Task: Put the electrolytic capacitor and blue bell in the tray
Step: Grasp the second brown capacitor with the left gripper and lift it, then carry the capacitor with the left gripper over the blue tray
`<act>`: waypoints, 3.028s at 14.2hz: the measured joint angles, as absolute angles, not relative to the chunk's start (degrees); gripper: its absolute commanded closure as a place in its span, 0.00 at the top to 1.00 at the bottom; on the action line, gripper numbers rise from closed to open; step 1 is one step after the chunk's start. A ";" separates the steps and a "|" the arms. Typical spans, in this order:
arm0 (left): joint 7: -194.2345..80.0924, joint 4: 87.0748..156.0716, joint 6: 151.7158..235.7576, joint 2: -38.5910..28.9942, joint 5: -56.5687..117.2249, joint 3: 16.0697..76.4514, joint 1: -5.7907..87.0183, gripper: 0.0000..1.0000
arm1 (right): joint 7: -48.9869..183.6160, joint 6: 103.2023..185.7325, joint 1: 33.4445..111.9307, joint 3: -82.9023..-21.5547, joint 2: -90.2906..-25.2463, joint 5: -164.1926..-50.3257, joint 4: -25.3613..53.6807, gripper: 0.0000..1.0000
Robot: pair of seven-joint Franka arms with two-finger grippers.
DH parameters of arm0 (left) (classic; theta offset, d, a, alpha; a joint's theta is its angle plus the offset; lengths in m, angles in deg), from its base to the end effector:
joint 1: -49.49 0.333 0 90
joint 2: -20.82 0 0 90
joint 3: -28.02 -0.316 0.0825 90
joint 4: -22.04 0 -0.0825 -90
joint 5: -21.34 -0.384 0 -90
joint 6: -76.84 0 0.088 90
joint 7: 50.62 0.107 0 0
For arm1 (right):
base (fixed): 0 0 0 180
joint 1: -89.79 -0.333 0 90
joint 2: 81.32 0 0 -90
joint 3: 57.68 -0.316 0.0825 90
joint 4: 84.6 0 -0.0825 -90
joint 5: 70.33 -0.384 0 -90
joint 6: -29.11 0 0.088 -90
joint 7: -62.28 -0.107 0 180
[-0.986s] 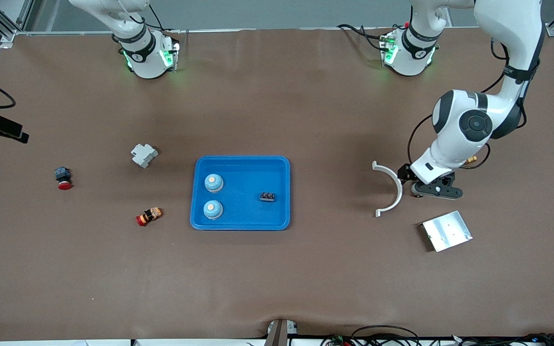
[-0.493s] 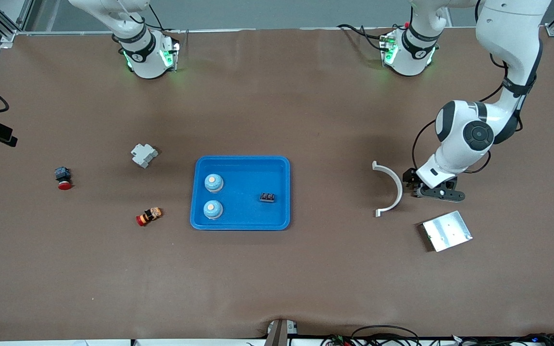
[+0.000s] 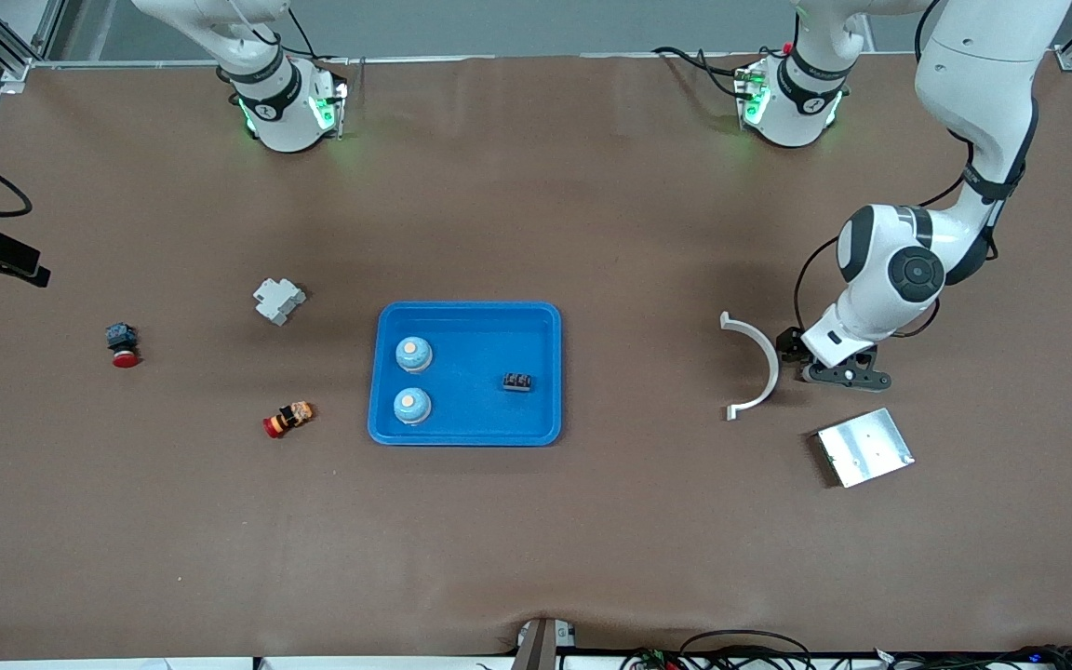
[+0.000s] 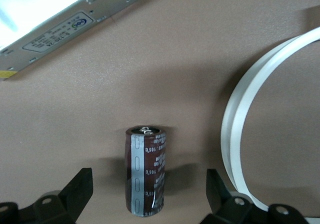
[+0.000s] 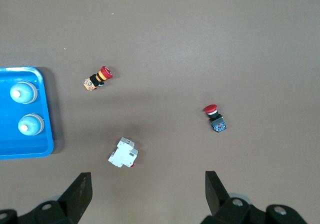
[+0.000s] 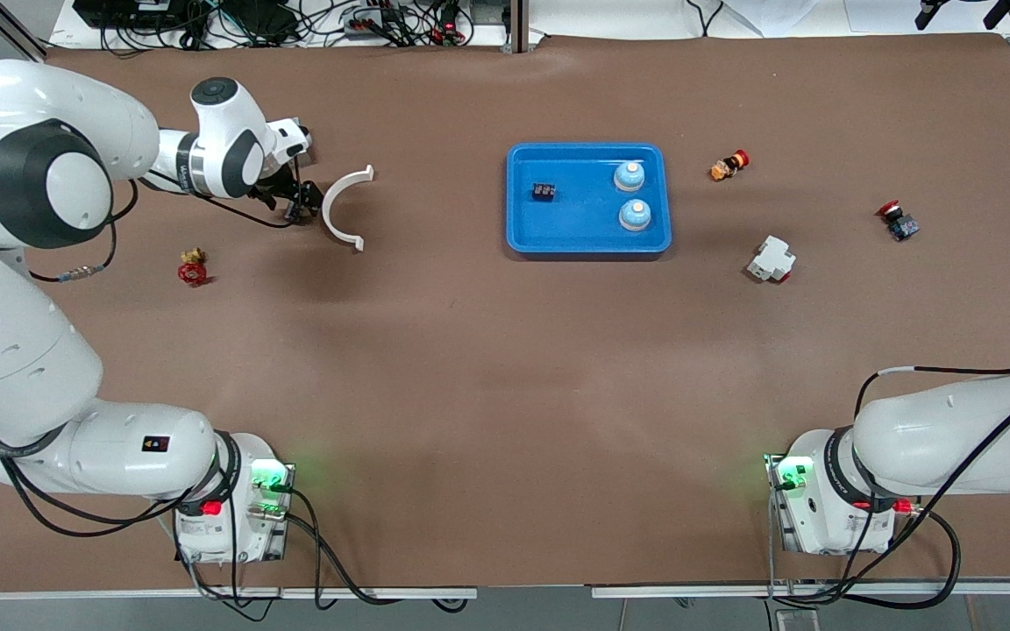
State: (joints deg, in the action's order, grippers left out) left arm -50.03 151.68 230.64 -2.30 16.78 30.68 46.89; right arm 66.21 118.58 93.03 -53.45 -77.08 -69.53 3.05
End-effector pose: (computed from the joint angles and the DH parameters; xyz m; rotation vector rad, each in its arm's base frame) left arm 0.5364 -0.0527 0.1824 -3.1134 0.2642 -0.0310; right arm 0.5706 -0.0747 0.6013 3.1242 -0.0962 -0.0684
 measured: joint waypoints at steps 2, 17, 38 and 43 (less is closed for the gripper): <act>-50.04 151.68 230.64 -2.31 16.78 30.68 46.94 0.26 | 66.21 118.50 93.03 -53.45 -77.09 -69.53 3.04 1.00; -82.83 145.27 224.82 -1.44 16.88 32.06 47.72 0.00 | 66.19 118.90 91.65 -53.19 -77.36 -69.54 0.24 1.00; -164.40 99.51 192.85 -17.56 14.70 40.88 26.81 0.00 | 66.17 117.95 92.57 -52.74 -77.38 -72.57 -1.02 1.00; -178.85 93.44 193.15 -23.24 14.70 34.11 17.50 0.00 | 66.17 117.87 92.57 -52.83 -77.38 -72.71 -1.02 1.00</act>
State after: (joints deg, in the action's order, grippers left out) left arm -178.85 93.44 193.15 -23.24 14.70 34.11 17.50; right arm 66.17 117.87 92.57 -52.83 -77.38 -72.71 -1.02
